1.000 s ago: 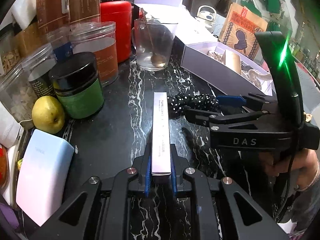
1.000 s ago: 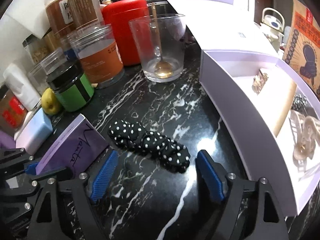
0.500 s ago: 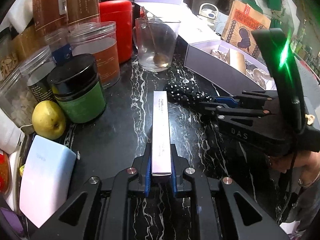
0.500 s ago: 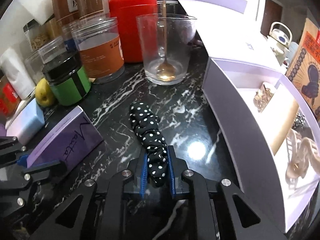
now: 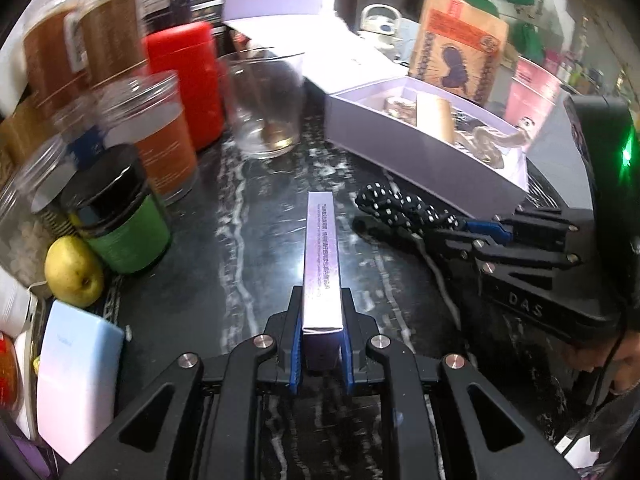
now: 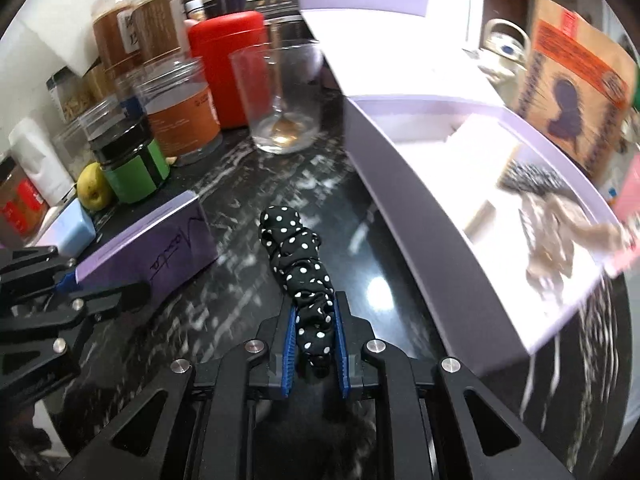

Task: Organize rigid objects
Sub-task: 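Grasp the black polka-dot scrunchie with the right gripper while the left holds the purple box, then carry the scrunchie and purple box over the lavender box with both grippers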

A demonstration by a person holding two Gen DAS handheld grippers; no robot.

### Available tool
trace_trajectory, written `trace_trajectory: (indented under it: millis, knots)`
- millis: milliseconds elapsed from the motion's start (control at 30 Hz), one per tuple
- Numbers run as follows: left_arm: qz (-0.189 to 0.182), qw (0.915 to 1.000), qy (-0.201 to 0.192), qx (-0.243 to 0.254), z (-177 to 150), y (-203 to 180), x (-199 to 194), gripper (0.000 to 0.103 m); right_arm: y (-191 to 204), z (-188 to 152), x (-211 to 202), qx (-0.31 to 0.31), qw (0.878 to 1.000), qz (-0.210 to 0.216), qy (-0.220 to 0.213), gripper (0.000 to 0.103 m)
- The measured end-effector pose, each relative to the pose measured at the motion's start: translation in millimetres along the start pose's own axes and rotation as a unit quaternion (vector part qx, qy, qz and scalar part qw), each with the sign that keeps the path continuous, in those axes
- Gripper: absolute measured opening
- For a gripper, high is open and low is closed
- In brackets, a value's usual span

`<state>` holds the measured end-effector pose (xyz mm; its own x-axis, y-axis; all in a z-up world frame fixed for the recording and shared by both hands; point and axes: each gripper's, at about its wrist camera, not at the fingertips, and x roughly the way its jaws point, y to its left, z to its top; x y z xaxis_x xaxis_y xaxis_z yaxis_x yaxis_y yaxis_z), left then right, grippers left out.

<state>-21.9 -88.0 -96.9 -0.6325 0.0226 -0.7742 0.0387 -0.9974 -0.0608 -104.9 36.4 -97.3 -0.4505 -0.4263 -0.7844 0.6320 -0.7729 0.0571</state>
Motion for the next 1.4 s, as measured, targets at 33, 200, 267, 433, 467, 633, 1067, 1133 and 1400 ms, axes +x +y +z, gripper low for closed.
trace_trajectory:
  millis: [33, 200, 267, 433, 467, 633, 1067, 1133, 1400]
  knots:
    - [-0.004, 1.0, 0.0, 0.006, 1, -6, 0, 0.015, -5, -6, -4, 0.009, 1.0, -0.001, 0.002, 0.017]
    - [-0.022, 0.9994, 0.009, 0.025, 2, -26, 6, 0.015, -20, -34, -26, 0.048, 0.999, -0.016, 0.003, 0.017]
    - [-0.041, 0.9987, 0.015, 0.026, 1, -31, 10, 0.015, -29, -46, -33, 0.065, 0.998, -0.024, 0.005, 0.017]
    - [-0.062, 0.9967, 0.008, 0.051, 0, -48, 13, 0.015, -37, -75, -52, 0.088, 0.995, -0.039, 0.005, 0.017]
    - [-0.063, 0.9965, 0.007, 0.055, -1, -50, 14, 0.015, -38, -78, -55, 0.092, 0.995, -0.041, 0.005, 0.017]
    - [-0.057, 0.9955, 0.028, 0.07, 2, -61, 30, 0.016, -41, -84, -60, 0.097, 0.994, -0.041, 0.002, 0.028]
    - [-0.054, 0.9938, 0.038, 0.09, 14, -72, 40, 0.016, -38, -68, -46, 0.062, 0.997, -0.044, 0.0, 0.05]
    - [-0.058, 0.9948, 0.032, 0.078, 15, -70, 41, 0.016, -38, -68, -46, 0.06, 0.997, -0.052, -0.001, 0.034]
    - [-0.08, 0.9944, 0.024, 0.065, 19, -70, 38, 0.015, -40, -72, -50, 0.073, 0.996, -0.057, -0.006, 0.015]
